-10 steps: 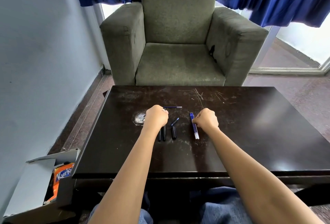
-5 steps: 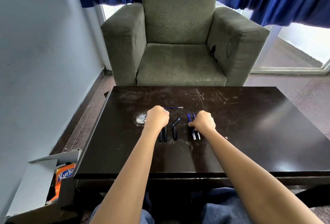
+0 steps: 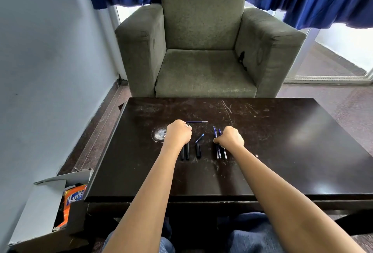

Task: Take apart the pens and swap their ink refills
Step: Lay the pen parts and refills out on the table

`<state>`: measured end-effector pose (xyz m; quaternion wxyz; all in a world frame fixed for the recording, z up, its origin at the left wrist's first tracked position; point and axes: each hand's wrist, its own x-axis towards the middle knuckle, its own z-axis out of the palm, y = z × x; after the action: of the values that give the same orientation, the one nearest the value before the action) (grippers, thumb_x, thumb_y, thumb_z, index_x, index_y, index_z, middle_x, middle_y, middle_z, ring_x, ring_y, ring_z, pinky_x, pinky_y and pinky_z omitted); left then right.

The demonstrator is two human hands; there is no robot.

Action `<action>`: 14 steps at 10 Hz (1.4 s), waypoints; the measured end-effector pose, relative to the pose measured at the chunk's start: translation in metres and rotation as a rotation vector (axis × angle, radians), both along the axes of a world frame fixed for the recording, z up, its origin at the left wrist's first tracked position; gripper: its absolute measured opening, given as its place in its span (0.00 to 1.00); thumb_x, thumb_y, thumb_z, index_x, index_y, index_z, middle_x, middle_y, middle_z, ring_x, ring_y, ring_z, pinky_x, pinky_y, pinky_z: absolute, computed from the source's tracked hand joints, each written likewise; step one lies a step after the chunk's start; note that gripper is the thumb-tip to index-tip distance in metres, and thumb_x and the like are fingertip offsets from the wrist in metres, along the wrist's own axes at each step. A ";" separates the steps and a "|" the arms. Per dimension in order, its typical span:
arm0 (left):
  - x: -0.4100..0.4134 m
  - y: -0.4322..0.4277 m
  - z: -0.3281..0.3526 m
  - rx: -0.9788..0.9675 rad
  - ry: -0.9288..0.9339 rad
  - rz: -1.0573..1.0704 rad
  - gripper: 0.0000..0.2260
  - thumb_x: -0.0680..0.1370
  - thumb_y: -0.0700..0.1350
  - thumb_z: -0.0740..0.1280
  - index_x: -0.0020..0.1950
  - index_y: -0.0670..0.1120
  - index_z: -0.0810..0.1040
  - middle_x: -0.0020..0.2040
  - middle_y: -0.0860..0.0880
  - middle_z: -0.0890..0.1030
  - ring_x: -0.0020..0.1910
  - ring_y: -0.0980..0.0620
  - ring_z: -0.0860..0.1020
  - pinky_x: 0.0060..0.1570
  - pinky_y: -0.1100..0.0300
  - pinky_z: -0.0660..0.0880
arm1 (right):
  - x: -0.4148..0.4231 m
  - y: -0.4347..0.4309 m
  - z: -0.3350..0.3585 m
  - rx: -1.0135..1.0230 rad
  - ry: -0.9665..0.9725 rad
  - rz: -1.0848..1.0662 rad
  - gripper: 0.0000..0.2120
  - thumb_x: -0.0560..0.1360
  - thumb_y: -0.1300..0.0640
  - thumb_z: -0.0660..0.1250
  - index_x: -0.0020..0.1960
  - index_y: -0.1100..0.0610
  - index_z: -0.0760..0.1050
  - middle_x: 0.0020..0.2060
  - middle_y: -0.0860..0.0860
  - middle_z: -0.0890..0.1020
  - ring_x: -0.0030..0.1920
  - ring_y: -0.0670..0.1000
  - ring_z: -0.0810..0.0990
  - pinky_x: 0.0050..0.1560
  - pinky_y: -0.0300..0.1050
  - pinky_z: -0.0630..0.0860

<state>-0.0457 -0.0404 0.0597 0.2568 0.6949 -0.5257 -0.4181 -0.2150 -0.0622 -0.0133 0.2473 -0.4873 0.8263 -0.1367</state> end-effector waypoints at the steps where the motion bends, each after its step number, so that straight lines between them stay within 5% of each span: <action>1: 0.000 0.006 0.009 -0.005 -0.003 0.011 0.14 0.81 0.39 0.55 0.60 0.38 0.78 0.57 0.40 0.80 0.56 0.44 0.79 0.57 0.53 0.77 | -0.006 -0.006 0.007 -0.067 -0.078 -0.040 0.14 0.68 0.54 0.72 0.36 0.59 0.69 0.34 0.51 0.76 0.38 0.54 0.78 0.35 0.42 0.70; 2: 0.000 0.004 0.003 -0.051 -0.004 -0.015 0.16 0.83 0.42 0.52 0.55 0.44 0.80 0.54 0.43 0.80 0.44 0.49 0.77 0.41 0.58 0.73 | -0.009 -0.012 0.020 -0.242 -0.299 -0.072 0.11 0.71 0.56 0.68 0.35 0.63 0.78 0.27 0.51 0.78 0.28 0.48 0.74 0.28 0.37 0.70; 3: 0.000 0.007 0.005 -0.029 0.024 -0.032 0.16 0.83 0.43 0.51 0.52 0.47 0.79 0.48 0.45 0.80 0.37 0.53 0.74 0.35 0.61 0.70 | -0.001 -0.013 0.039 -0.433 -0.674 -0.095 0.09 0.75 0.60 0.66 0.36 0.58 0.77 0.30 0.51 0.80 0.26 0.43 0.76 0.25 0.32 0.70; 5: -0.003 0.011 0.011 0.036 0.134 -0.027 0.16 0.83 0.46 0.52 0.55 0.47 0.80 0.47 0.47 0.78 0.36 0.56 0.73 0.28 0.62 0.64 | 0.022 -0.010 0.073 -0.599 -1.093 -0.062 0.04 0.76 0.61 0.65 0.42 0.59 0.76 0.31 0.49 0.80 0.28 0.42 0.79 0.28 0.33 0.72; 12: -0.002 0.008 0.010 -0.038 0.194 0.001 0.14 0.83 0.45 0.53 0.58 0.48 0.77 0.48 0.50 0.78 0.36 0.59 0.73 0.30 0.62 0.65 | 0.035 -0.006 0.062 -0.502 -0.836 0.421 0.07 0.76 0.67 0.63 0.49 0.62 0.81 0.36 0.52 0.81 0.33 0.41 0.77 0.34 0.32 0.72; 13: 0.000 0.007 0.009 -0.067 0.203 0.043 0.14 0.83 0.45 0.53 0.54 0.48 0.79 0.47 0.50 0.79 0.35 0.59 0.73 0.31 0.61 0.67 | 0.031 -0.009 0.048 -0.454 -0.667 0.415 0.11 0.75 0.67 0.64 0.51 0.60 0.83 0.39 0.51 0.82 0.34 0.39 0.76 0.38 0.32 0.71; 14: 0.001 0.006 0.006 -0.061 0.203 0.053 0.15 0.82 0.45 0.53 0.51 0.48 0.79 0.46 0.49 0.79 0.37 0.56 0.73 0.32 0.61 0.67 | 0.022 -0.013 0.021 -0.420 -0.182 0.455 0.15 0.73 0.67 0.63 0.51 0.55 0.84 0.47 0.52 0.85 0.41 0.44 0.80 0.45 0.34 0.74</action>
<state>-0.0446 -0.0339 0.0661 0.3409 0.6543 -0.4910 -0.4632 -0.1932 -0.0751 0.0075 0.2385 -0.6858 0.6243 -0.2883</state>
